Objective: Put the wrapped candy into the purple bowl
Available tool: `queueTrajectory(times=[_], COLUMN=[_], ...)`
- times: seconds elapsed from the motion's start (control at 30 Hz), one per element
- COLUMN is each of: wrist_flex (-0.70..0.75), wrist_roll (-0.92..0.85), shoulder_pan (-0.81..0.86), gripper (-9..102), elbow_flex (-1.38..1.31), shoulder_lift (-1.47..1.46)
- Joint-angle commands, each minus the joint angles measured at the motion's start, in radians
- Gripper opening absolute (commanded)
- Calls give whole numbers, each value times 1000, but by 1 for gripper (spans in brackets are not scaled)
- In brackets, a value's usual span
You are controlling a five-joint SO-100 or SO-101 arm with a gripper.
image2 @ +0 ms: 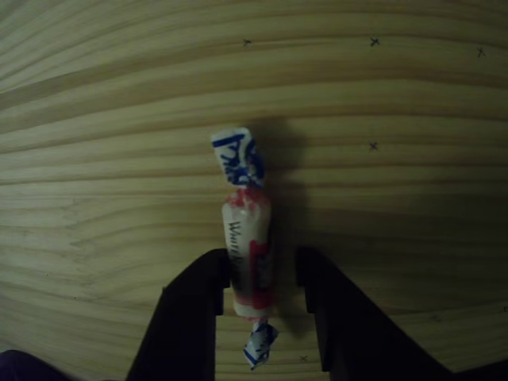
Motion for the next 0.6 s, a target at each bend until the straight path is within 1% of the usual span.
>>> queueTrajectory(times=[0.0,0.03,0.1,0.37,0.57], wrist_flex=[8,8,8,15,21], wrist_roll=[-2,-2,-3,15,31], shoulder_pan=[3,3,3,5,-3], gripper=[12,10,1,1,1], elbow_flex=[-54,-54,-55,-55,-77], shoulder_lift=[9,9,8,21,146])
